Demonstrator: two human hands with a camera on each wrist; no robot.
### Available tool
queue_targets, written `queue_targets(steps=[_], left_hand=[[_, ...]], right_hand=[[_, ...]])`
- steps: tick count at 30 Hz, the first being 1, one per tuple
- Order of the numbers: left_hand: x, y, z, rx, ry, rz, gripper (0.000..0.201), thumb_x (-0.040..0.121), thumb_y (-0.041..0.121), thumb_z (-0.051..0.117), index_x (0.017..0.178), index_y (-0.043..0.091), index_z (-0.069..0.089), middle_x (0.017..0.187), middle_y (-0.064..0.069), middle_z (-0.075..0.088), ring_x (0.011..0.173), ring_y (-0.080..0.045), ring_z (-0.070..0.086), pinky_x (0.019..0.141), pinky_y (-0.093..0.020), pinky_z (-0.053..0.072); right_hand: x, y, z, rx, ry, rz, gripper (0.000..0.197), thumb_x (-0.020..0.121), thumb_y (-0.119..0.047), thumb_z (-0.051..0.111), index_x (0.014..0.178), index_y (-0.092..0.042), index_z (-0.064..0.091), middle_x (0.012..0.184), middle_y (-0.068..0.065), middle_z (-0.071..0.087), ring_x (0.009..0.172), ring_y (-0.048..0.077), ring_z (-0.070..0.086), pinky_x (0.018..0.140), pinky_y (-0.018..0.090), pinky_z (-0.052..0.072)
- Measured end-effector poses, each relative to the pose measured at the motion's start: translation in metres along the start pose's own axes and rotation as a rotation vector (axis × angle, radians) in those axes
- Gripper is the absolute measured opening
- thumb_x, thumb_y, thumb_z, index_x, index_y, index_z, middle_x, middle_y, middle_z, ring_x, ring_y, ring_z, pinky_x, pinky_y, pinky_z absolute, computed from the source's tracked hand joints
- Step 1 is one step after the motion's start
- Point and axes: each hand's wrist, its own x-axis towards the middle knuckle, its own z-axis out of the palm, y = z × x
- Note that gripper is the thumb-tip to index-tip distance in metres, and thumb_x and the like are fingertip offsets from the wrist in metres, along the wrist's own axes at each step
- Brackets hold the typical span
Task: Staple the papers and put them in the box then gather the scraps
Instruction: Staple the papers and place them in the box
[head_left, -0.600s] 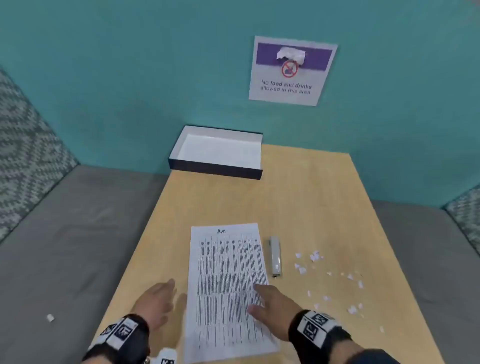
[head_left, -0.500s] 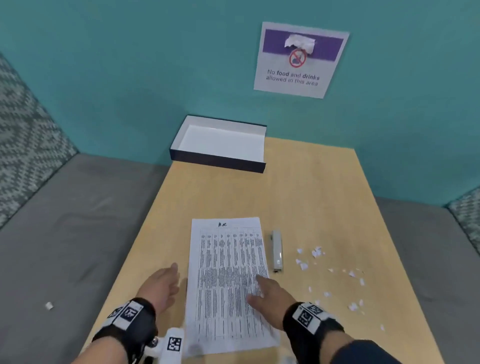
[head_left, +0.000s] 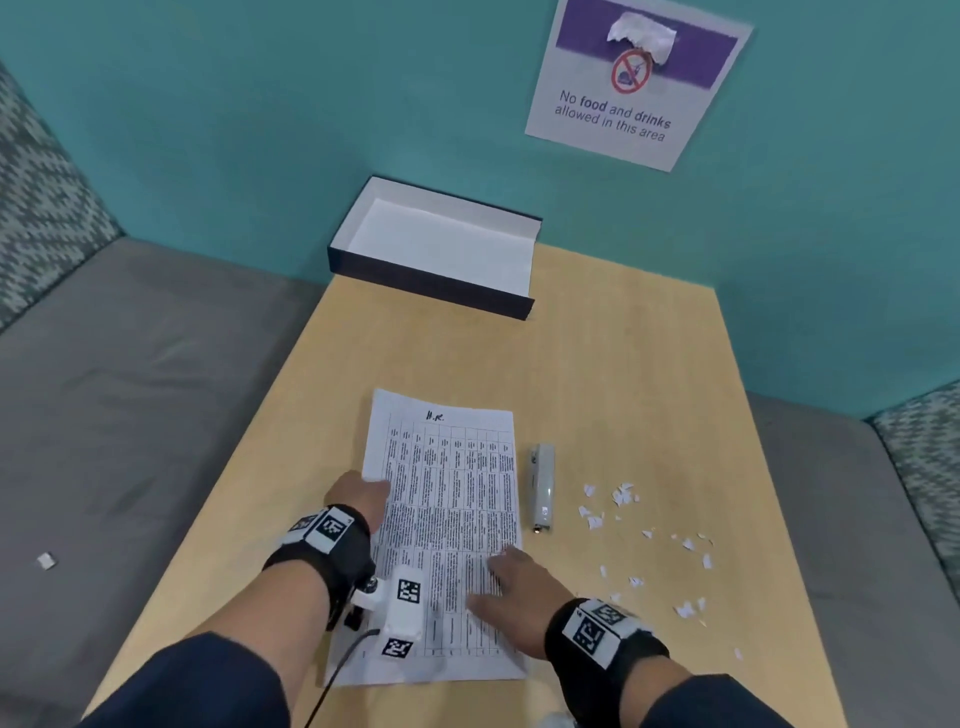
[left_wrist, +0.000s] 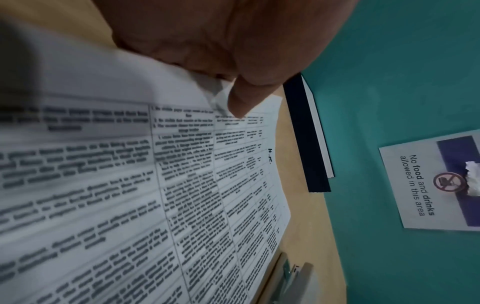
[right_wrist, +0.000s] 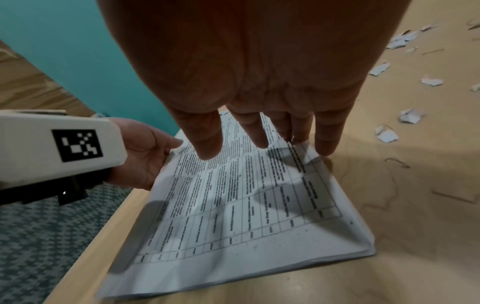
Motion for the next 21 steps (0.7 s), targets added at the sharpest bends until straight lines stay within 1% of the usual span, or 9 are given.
queue_targets(steps=[2, 3, 6, 9, 10, 12, 15, 17, 21], left_hand=[[-0.005, 0.003, 0.004, 0.085, 0.038, 0.06, 0.027, 0.099, 0.013, 0.043, 0.115, 0.0, 0.059, 0.12, -0.017, 0.063, 0.092, -0.027, 0.055, 0.073, -0.026, 0.036], [-0.008, 0.002, 0.004, 0.057, 0.066, 0.095, 0.024, 0.098, 0.011, 0.042, 0.11, 0.001, 0.06, 0.116, -0.018, 0.063, 0.087, -0.025, 0.053, 0.072, -0.025, 0.038], [-0.02, -0.008, -0.002, -0.207, 0.104, 0.238, 0.017, 0.097, 0.01, 0.045, 0.102, 0.005, 0.061, 0.104, -0.014, 0.067, 0.083, -0.022, 0.056, 0.066, -0.026, 0.04], [-0.041, -0.008, -0.021, -0.438, -0.003, 0.436, 0.022, 0.098, 0.012, 0.05, 0.104, 0.023, 0.068, 0.103, 0.003, 0.073, 0.097, -0.015, 0.066, 0.084, -0.03, 0.048], [-0.047, -0.006, -0.027, -0.506, -0.039, 0.489, 0.024, 0.098, 0.011, 0.051, 0.106, 0.024, 0.069, 0.106, 0.004, 0.074, 0.101, -0.013, 0.067, 0.089, -0.032, 0.048], [-0.058, 0.001, -0.038, -0.602, -0.064, 0.548, 0.024, 0.098, 0.009, 0.052, 0.108, 0.022, 0.07, 0.109, 0.003, 0.074, 0.106, -0.014, 0.067, 0.092, -0.034, 0.047], [-0.067, 0.013, -0.049, -0.677, -0.034, 0.558, 0.023, 0.097, 0.006, 0.051, 0.105, 0.017, 0.07, 0.106, -0.003, 0.074, 0.102, -0.023, 0.068, 0.09, -0.041, 0.05], [-0.073, 0.02, -0.056, -0.74, 0.002, 0.582, 0.024, 0.097, 0.002, 0.049, 0.102, 0.014, 0.069, 0.102, -0.003, 0.075, 0.097, -0.022, 0.069, 0.084, -0.038, 0.051], [-0.088, 0.03, -0.064, -0.888, 0.08, 0.647, 0.025, 0.096, -0.005, 0.046, 0.101, 0.01, 0.065, 0.094, 0.003, 0.076, 0.086, -0.009, 0.07, 0.069, -0.019, 0.053]], right_hand=[[-0.002, 0.002, -0.002, 0.007, -0.007, -0.017, 0.076, 0.089, -0.057, 0.045, 0.152, -0.018, 0.027, 0.164, 0.003, 0.01, 0.149, 0.02, 0.017, 0.119, 0.038, 0.019], [-0.003, 0.003, -0.005, 0.039, 0.003, -0.024, 0.074, 0.09, -0.055, 0.046, 0.151, -0.019, 0.029, 0.163, 0.004, 0.016, 0.147, 0.02, 0.023, 0.118, 0.037, 0.023], [-0.012, 0.004, -0.024, 0.238, 0.183, -0.056, 0.069, 0.092, -0.049, 0.051, 0.152, -0.025, 0.025, 0.159, 0.0, 0.03, 0.141, 0.019, 0.037, 0.114, 0.036, 0.032], [-0.016, -0.005, -0.063, 0.651, 0.409, -0.112, 0.076, 0.093, -0.035, 0.057, 0.154, -0.032, 0.013, 0.156, -0.004, 0.033, 0.137, 0.02, 0.041, 0.112, 0.042, 0.036], [-0.015, -0.01, -0.076, 0.805, 0.444, -0.147, 0.073, 0.092, -0.028, 0.059, 0.152, -0.034, 0.018, 0.151, -0.004, 0.04, 0.13, 0.021, 0.048, 0.108, 0.042, 0.041], [-0.014, -0.021, -0.096, 0.984, 0.467, -0.191, 0.052, 0.089, -0.022, 0.062, 0.135, -0.035, 0.041, 0.133, -0.006, 0.056, 0.112, 0.017, 0.06, 0.097, 0.04, 0.049], [-0.016, -0.036, -0.111, 1.091, 0.514, -0.244, 0.023, 0.091, -0.017, 0.06, 0.11, -0.027, 0.066, 0.115, 0.001, 0.072, 0.106, 0.025, 0.068, 0.096, 0.051, 0.051], [-0.029, -0.045, -0.116, 1.103, 0.571, -0.325, 0.022, 0.097, -0.011, 0.053, 0.104, -0.022, 0.07, 0.108, 0.003, 0.075, 0.102, 0.025, 0.07, 0.092, 0.049, 0.054], [-0.048, -0.049, -0.117, 1.13, 0.624, -0.491, 0.022, 0.098, -0.007, 0.051, 0.111, -0.013, 0.068, 0.108, 0.002, 0.075, 0.1, 0.018, 0.071, 0.083, 0.033, 0.057]])
